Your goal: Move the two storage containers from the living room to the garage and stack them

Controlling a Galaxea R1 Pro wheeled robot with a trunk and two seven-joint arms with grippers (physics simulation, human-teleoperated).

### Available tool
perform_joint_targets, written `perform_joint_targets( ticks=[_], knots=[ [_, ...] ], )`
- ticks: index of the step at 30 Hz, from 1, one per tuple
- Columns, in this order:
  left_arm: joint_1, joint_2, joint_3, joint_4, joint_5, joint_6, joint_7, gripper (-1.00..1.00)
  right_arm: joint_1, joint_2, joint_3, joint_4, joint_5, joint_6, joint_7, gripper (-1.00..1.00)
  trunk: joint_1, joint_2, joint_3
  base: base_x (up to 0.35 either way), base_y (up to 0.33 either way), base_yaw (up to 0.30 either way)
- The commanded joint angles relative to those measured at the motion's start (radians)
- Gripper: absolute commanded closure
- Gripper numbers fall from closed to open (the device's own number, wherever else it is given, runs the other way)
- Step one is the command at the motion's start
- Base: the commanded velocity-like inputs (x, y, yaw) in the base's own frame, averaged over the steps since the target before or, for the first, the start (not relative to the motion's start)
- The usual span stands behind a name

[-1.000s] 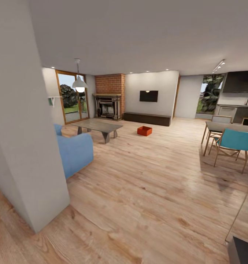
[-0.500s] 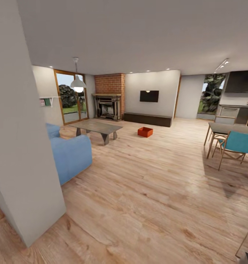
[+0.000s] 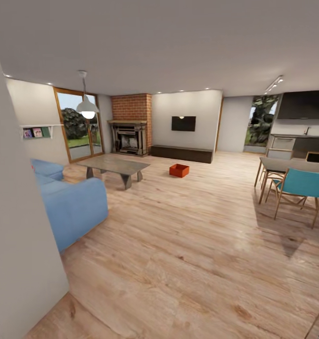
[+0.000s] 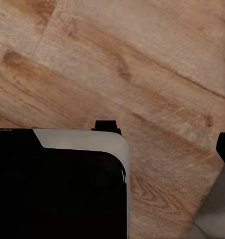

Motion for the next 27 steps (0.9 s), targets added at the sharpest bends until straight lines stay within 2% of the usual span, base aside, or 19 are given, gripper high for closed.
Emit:
perform_joint_targets(
  ticks=[1, 10, 27],
  knots=[
    [0.0, 0.0, -0.001, 0.0, 0.005, -0.003, 0.002, -1.0, -0.002, 0.0, 0.007, 0.003, -0.006, -0.005, 0.0, -1.0, 0.001, -0.001, -0.001, 0.322, 0.0, -0.239],
    [0.0, 0.0, -0.001, 0.0, 0.005, -0.002, 0.001, -1.0, -0.002, 0.0, 0.008, 0.003, -0.005, -0.004, 0.0, -1.0, 0.001, -0.001, -0.001, 0.322, 0.076, -0.216],
    [0.0, 0.0, -0.001, 0.0, 0.005, -0.001, 0.001, -1.0, -0.002, -0.004, 0.011, 0.003, -0.001, -0.003, 0.001, -1.0, 0.001, -0.001, -0.001, 0.322, 0.114, -0.011]
  ],
)
